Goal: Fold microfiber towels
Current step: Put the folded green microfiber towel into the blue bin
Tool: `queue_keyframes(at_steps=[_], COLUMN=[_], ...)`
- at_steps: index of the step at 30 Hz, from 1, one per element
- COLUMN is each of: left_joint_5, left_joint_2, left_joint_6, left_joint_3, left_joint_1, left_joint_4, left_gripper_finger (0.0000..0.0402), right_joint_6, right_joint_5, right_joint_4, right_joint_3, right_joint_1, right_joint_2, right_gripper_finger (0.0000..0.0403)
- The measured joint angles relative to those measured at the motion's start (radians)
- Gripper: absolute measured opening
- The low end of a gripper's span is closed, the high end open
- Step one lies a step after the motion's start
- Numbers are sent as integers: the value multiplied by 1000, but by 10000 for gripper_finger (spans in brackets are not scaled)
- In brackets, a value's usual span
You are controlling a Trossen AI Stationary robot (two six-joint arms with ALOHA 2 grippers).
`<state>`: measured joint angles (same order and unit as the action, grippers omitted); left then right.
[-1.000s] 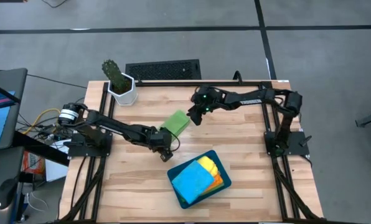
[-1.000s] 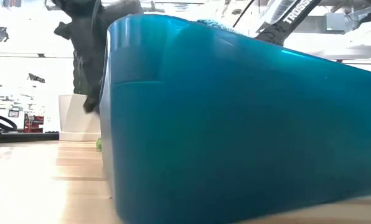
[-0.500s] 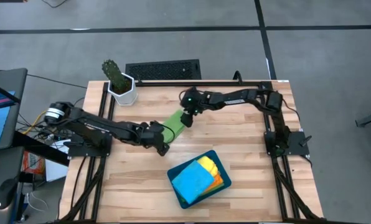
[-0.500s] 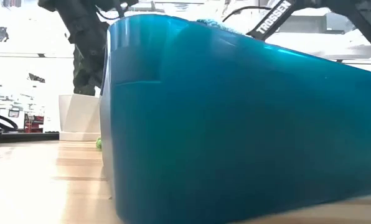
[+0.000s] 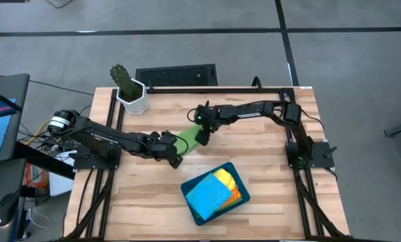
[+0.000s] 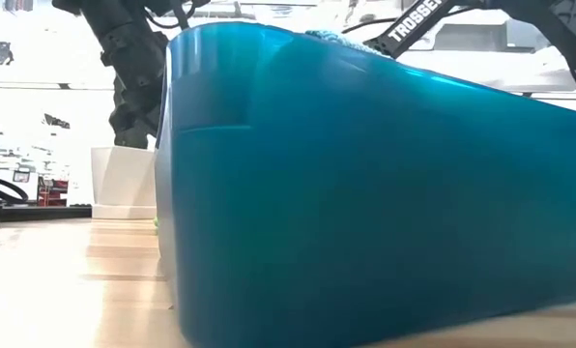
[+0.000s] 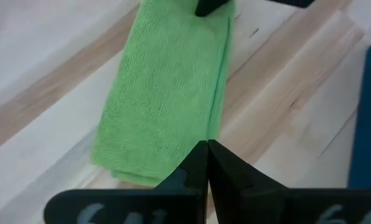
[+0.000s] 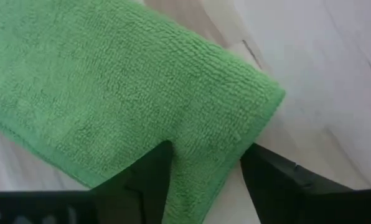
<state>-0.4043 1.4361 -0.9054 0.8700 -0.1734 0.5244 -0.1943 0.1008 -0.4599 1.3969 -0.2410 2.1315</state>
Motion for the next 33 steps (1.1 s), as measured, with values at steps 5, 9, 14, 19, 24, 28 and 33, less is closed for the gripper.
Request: queue_keyframes(at_steps=[5, 9, 14, 19, 24, 28, 33], left_joint_5=[-1, 0, 34, 2, -94, -178, -273], left_joint_2=[0, 0, -22, -117, -253, -363, -469], left_joint_6=[82, 97, 98, 100, 101, 116, 170], left_joint_3=[0, 0, 0, 0, 0, 0, 0], left_joint_1=[0, 0, 0, -1, -1, 0, 0], left_joint_4=[22, 65, 161, 251, 322, 346, 370], left_gripper_finger=[0, 0, 0, 0, 0, 0, 0], right_joint_6=[-78, -169, -187, -188, -205, -261, -359], right_joint_5=[-4, 8, 68, 88, 85, 72, 95], right_joint_4=[-13, -27, -76, -143, -246, -278, -274], right_joint_3=[4, 21, 61, 108, 179, 212, 239], right_joint_1=[38, 36, 13, -7, -10, -2, 37], right_joint_2=[21, 19, 28, 21, -38, -99, -171], right_gripper_finger=[200, 161, 39, 17, 16, 16, 16])
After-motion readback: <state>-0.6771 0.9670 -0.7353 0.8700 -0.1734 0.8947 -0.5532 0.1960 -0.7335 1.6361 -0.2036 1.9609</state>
